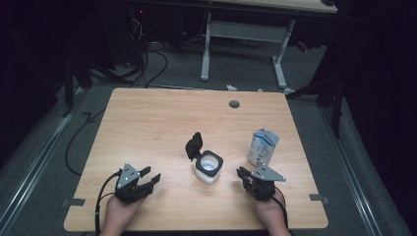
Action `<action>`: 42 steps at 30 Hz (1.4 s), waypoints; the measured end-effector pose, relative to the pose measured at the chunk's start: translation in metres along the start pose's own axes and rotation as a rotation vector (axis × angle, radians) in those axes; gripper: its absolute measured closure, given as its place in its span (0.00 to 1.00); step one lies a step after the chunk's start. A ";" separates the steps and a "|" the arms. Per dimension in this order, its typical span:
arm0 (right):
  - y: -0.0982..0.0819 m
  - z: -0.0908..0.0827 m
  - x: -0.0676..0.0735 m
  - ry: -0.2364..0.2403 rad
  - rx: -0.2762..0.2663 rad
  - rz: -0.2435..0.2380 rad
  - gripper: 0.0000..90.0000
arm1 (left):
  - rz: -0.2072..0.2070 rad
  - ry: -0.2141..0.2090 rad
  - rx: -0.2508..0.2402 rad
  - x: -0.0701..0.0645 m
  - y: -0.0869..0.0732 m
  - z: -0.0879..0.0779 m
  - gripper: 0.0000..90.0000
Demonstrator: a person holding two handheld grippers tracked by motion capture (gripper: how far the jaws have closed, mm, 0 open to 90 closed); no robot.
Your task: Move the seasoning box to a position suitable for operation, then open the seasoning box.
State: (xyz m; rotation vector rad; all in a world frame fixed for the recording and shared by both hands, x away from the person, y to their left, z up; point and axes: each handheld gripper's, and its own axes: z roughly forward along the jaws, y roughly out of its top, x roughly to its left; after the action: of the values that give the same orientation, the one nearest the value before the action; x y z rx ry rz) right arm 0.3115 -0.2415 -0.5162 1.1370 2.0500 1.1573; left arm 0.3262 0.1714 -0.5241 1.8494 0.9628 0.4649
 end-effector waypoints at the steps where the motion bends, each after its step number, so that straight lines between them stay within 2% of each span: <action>1: 0.001 0.002 0.002 0.000 0.001 -0.001 0.91 | -0.007 0.006 -0.003 0.000 0.001 0.001 0.57; 7: 0.002 0.011 0.005 0.010 0.022 0.009 0.95 | -0.006 0.008 -0.008 -0.007 0.008 0.008 0.63; 9: 0.003 0.014 0.005 0.013 0.024 0.008 0.98 | -0.001 0.025 -0.005 -0.009 0.010 0.010 0.67; 11: 0.006 0.017 0.007 0.016 0.023 0.005 1.00 | -0.012 0.020 0.001 -0.011 0.013 0.013 0.71; 14: 0.013 0.020 0.012 0.010 0.023 -0.019 1.00 | -0.010 0.025 0.000 -0.014 0.018 0.016 0.78; 18: 0.015 0.022 0.015 0.025 0.011 -0.009 1.00 | -0.029 0.018 0.003 -0.016 0.023 0.021 0.87; 20: 0.014 0.022 0.016 0.025 0.014 -0.024 1.00 | -0.027 0.019 0.011 -0.018 0.025 0.023 0.90; 24: 0.010 0.021 0.017 0.038 0.011 -0.007 1.00 | -0.029 0.022 0.021 -0.023 0.029 0.029 0.96; 42: 0.004 0.022 0.024 0.065 0.027 -0.042 1.00 | -0.038 0.004 -0.007 -0.040 0.061 0.045 0.97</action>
State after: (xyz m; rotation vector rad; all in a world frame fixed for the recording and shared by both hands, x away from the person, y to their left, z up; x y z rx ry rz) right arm 0.3173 -0.2105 -0.5241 1.0773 2.1339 1.1641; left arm 0.3568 0.1008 -0.4876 1.8218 0.9960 0.4486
